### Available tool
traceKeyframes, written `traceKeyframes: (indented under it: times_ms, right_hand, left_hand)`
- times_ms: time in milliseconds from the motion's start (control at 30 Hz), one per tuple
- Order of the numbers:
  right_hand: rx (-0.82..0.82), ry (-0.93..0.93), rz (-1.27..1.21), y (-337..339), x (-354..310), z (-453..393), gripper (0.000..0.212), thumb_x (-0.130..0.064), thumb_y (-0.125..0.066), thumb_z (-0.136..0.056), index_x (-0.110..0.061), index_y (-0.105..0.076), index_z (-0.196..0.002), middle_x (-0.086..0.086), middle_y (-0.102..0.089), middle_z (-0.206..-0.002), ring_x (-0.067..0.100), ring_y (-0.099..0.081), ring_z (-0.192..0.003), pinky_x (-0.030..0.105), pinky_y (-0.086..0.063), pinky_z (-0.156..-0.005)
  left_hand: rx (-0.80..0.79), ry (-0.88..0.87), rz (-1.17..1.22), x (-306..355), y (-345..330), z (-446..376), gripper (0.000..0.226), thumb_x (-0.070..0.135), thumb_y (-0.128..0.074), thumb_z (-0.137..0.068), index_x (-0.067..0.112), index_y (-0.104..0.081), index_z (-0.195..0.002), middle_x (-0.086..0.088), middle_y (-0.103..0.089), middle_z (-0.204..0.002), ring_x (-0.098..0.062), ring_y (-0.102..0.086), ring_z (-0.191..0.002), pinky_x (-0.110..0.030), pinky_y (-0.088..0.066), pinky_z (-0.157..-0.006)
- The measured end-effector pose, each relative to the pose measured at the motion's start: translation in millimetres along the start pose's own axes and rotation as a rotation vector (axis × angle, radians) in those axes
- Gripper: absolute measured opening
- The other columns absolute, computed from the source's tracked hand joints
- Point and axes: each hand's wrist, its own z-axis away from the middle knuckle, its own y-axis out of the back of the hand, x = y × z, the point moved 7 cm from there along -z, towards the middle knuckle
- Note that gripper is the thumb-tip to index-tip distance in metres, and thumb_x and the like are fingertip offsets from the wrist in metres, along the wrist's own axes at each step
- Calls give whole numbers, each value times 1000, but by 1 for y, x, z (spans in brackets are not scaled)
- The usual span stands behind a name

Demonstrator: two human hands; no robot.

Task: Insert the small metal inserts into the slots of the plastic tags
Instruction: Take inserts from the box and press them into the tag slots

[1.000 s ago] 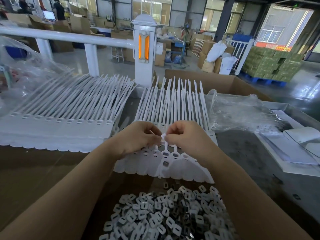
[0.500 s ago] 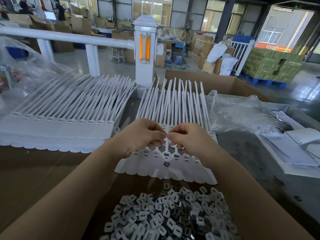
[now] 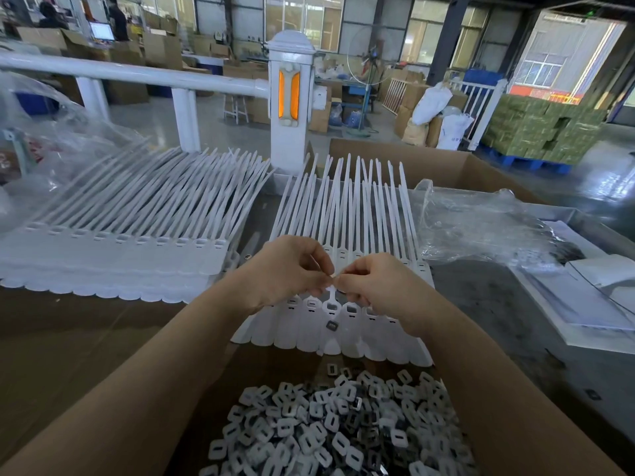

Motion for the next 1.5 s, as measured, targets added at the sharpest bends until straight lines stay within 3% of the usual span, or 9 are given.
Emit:
traceKeyframes:
  times_ms: [133,300,400,500,600,767,967,1133,1500]
  right_hand:
    - [22,-28,40,-1,2,0,15,-30,-65,-93,-22,-70,-82,-11,-64,-62,7,-56,-61,22,-43,-54]
    - [11,-80,127,-6,7,1,35,-25,-65,-91,7,-68,-104,27,-62,-84,19,-47,-66,28,-38,-57]
    - [5,-85,177,-8,7,0,34,-25,-66,-91,8,-69,-99,16,-57,-73,18,-41,-60,26,-34,-51]
    - [-4,-76,223,-9,8,-2,25,-26,-67,-90,-2,-74,-93,18,-74,-96,20,-54,-64,30,-43,-57]
    - [-7,-75,241,-8,7,-1,20,-29,-70,-89,-9,-76,-90,11,-75,-99,24,-69,-82,37,-56,-69]
    - [-26,-92,250,-8,5,1,22,-29,-71,-88,-7,-76,-91,11,-67,-78,15,-52,-63,28,-41,-57]
    - [-37,-87,286,-11,1,0,9,-24,-69,-88,-17,-74,-86,2,-71,-87,19,-67,-83,34,-56,-73]
    - [-5,-142,158,-6,7,-2,3,-18,-66,-90,-17,-68,-90,2,-65,-80,12,-56,-68,24,-43,-56]
    - [16,-152,-10,-4,13,-4,13,-24,-61,-96,-14,-67,-102,0,-57,-63,10,-46,-51,25,-36,-51]
  left_hand:
    - [36,28,-48,-2,0,-1,11,11,-72,-87,20,-66,-91,5,-74,-76,-3,-69,-67,-13,-49,-60]
    - [62,64,-214,-9,1,-1,12,14,-73,-86,25,-69,-87,7,-71,-84,-6,-66,-78,-16,-50,-66]
    - [26,68,-211,-11,-2,-1,10,14,-74,-84,23,-71,-87,7,-71,-83,-7,-67,-79,-17,-51,-67]
    - [-5,76,-221,-12,-5,-1,9,18,-74,-85,24,-69,-88,7,-70,-86,-9,-66,-82,-21,-53,-72]
    - [-13,81,-217,-14,-6,-1,8,20,-75,-84,25,-69,-88,7,-70,-86,-9,-65,-82,-20,-51,-72]
    - [-26,89,-209,-14,-8,-1,6,21,-74,-85,25,-70,-88,7,-70,-85,-10,-66,-82,-23,-52,-72]
    - [23,137,-204,-20,-13,-5,6,25,-74,-84,28,-70,-83,9,-69,-80,-7,-63,-78,-23,-46,-66]
    - [81,197,-165,-26,-17,-7,10,27,-77,-82,25,-67,-82,5,-68,-81,-11,-63,-79,-24,-48,-66]
    - [43,168,-265,-23,-20,-6,15,38,-78,-79,30,-65,-81,10,-60,-71,-8,-55,-67,-27,-46,-66]
